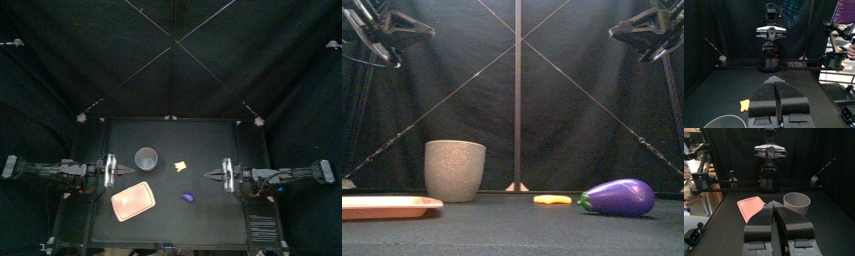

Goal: Pick the fries then place it in the grey bowl
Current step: Pick the fries

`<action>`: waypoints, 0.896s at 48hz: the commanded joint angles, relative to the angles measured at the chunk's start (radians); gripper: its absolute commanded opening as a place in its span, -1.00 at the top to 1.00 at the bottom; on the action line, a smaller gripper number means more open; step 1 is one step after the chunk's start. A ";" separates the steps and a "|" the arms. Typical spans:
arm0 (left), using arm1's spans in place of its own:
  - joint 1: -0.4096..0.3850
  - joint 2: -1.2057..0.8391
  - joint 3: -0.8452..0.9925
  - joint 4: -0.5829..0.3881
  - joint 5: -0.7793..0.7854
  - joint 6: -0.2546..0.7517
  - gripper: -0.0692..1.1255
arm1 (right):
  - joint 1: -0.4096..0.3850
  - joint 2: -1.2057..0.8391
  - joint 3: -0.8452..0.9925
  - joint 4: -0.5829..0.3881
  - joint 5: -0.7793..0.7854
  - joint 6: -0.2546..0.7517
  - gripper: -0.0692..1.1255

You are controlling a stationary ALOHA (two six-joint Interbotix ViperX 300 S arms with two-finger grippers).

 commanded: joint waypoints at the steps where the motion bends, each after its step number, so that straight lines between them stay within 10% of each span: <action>1: 0.015 0.021 -0.031 -0.002 -0.002 0.000 0.97 | -0.041 0.038 -0.014 0.000 -0.003 0.005 0.88; 17: 0.074 0.021 -0.031 -0.063 0.034 0.002 0.89 | -0.364 0.291 -0.160 0.006 0.176 0.003 0.67; 33: 0.081 0.021 -0.034 -0.054 0.034 0.005 0.89 | -0.388 0.445 -0.232 0.008 0.192 0.006 -0.96; 43: 0.092 0.021 -0.029 -0.046 0.032 0.005 0.89 | -0.385 0.523 -0.216 0.140 -0.075 0.041 -0.82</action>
